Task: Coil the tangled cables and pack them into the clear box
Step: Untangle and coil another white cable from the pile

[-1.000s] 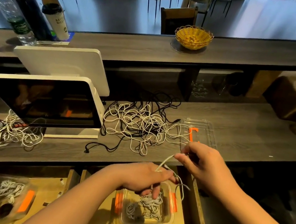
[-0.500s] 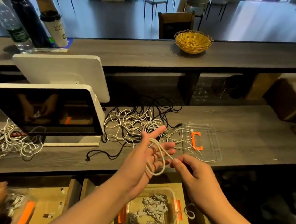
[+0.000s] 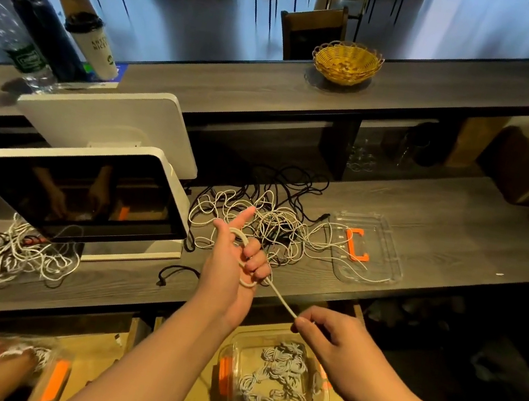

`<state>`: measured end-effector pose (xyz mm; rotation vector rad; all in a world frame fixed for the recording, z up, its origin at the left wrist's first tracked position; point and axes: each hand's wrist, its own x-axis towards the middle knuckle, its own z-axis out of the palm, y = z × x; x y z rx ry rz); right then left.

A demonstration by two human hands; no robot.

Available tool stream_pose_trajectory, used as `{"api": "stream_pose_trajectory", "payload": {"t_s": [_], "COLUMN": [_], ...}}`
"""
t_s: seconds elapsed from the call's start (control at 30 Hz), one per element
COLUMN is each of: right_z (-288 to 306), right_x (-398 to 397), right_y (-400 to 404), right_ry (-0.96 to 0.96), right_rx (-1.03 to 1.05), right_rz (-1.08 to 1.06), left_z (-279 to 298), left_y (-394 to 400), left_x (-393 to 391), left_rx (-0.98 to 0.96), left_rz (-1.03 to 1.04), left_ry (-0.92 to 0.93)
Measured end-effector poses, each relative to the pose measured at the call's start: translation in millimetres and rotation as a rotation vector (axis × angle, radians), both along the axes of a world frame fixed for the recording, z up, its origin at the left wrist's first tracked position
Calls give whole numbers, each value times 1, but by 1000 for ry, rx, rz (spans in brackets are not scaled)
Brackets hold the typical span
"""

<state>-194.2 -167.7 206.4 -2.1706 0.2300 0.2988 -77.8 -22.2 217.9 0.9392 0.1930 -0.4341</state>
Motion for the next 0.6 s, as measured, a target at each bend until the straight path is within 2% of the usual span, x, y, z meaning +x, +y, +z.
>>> {"api": "stream_pose_trajectory", "payload": {"t_s": [0.13, 0.23, 0.33, 0.43, 0.5, 0.6], "right_z": [6, 16, 28, 36, 40, 45], "right_x": [4, 8, 9, 10, 11, 16], "right_y": [4, 8, 15, 20, 19, 13], "right_ry": [-27, -63, -96, -193, -251, -308], "right_rx": [-47, -94, -128, -115, -122, -138], "right_rz": [32, 103, 220, 241, 241, 230], "left_z": [-2, -7, -10, -12, -11, -5], "left_y": [-3, -7, -10, -13, -16, -19], "left_x": [6, 4, -2, -7, -13, -18], "left_rx": [79, 251, 467, 630, 596, 446], "left_rz": [34, 34, -53, -172, -248, -380], "left_ry": [-35, -111, -240, -327, -308, -228]}}
